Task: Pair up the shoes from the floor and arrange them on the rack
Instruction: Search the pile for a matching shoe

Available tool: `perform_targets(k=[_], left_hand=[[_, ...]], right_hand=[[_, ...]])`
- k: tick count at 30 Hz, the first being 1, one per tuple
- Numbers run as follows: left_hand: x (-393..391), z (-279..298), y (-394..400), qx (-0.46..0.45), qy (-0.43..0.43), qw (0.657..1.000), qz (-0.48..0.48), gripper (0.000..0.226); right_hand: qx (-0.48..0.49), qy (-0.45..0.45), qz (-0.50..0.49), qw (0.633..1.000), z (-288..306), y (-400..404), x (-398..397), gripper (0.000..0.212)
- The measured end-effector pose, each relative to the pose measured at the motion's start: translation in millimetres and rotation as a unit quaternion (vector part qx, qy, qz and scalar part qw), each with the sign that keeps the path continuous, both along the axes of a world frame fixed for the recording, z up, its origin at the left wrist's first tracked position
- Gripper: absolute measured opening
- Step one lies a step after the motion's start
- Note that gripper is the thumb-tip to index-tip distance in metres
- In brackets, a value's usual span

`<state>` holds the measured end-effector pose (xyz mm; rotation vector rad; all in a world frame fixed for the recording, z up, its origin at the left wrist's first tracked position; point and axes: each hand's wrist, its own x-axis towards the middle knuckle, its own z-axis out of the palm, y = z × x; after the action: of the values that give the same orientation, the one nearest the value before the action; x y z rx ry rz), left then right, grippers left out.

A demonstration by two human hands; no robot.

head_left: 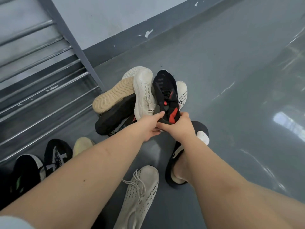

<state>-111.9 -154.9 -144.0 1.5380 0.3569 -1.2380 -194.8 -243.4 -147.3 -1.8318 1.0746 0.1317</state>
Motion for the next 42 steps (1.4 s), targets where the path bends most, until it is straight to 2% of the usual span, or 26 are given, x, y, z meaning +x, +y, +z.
perform_targets(k=[2,4,7,11,15,18,23,26,28,31,36,42], left_hand=[[5,5,12,0.001,-0.022,1.0,0.009,0.039],[11,13,28,-0.012,-0.028,0.999,0.012,0.039],[13,26,57,-0.043,-0.006,0.999,-0.006,0.038],[8,35,102,-0.071,0.016,0.997,0.005,0.032],[1,40,161,-0.065,0.009,0.998,0.017,0.024],[-10,40,214,-0.06,0.01,0.998,0.033,0.022],[-28,39,299,-0.066,0.029,0.994,0.087,0.025],[-38,38,343,-0.062,0.056,0.987,0.139,0.023],[-45,37,368,-0.055,0.065,0.984,0.158,0.026],[-55,37,397,-0.06,0.078,0.979,0.18,0.03],[-72,37,431,-0.093,0.107,0.965,0.222,0.03],[-89,31,461,-0.122,0.125,0.946,0.275,0.031]], right_hand=[[0.079,-0.047,-0.042,0.995,4,5,-3,0.085],[0.184,-0.086,-0.103,0.974,11,10,-3,0.077],[0.256,-0.087,-0.108,0.957,21,22,-5,0.061],[0.309,-0.057,-0.023,0.949,31,46,-2,0.042],[0.37,0.019,0.099,0.924,40,77,6,0.026],[0.375,0.069,0.173,0.908,40,112,14,0.028],[0.362,0.107,0.266,0.887,38,186,28,0.019],[0.346,0.132,0.303,0.878,39,230,33,0.036],[0.337,0.148,0.317,0.874,40,254,33,0.045],[0.325,0.164,0.332,0.87,44,283,31,0.044],[0.26,0.187,0.375,0.87,52,322,31,0.027],[0.257,0.191,0.334,0.886,45,363,20,0.044]])
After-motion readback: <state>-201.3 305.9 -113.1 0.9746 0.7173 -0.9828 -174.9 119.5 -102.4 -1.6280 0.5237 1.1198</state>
